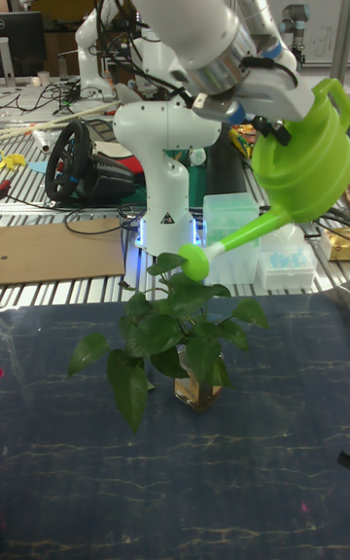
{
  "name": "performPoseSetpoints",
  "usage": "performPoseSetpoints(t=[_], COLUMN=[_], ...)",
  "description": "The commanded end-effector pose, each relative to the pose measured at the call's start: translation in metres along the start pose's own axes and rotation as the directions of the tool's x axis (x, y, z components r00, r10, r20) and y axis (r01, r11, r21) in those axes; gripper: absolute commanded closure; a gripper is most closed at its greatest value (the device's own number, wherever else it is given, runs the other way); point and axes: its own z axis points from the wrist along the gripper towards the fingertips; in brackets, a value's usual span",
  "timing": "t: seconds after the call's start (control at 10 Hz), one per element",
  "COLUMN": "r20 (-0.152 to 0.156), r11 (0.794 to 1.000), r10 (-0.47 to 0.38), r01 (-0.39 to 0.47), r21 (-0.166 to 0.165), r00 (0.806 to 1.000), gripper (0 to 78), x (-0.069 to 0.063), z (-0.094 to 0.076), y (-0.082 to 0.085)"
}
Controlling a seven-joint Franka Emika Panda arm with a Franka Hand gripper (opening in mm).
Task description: Water the plant
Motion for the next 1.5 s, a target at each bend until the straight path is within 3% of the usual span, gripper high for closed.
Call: performPoseSetpoints(t=[0.1,0.2,0.3,0.4,0.5,0.7,0.8,1.1,1.5], r20=[0.107,0.176,0.226,0.281,0.318,0.376,0.423,0.506,0.560], r11=[0.999,0.999,0.999,0.998,0.998,0.998,0.998,0.997,0.995], r10=[-0.025,-0.032,-0.036,-0.049,-0.057,-0.057,-0.064,-0.072,-0.095], r01=[0.022,0.029,0.032,0.039,0.043,0.049,0.049,0.054,0.091], r21=[0.024,0.022,0.021,0.039,0.051,0.032,0.046,0.051,0.035], r00=[0.994,0.984,0.973,0.959,0.946,0.925,0.904,0.860,0.823], gripper=[76.4,76.4,76.4,76.4,76.4,76.4,76.4,76.4,76.4], x=[0.000,0.002,0.004,0.008,0.012,0.017,0.018,0.021,0.024], z=[-0.001,-0.001,0.000,0.001,0.002,0.003,0.005,0.017,0.036], y=[0.002,0.002,0.002,0.002,0.002,0.002,0.003,0.010,0.020])
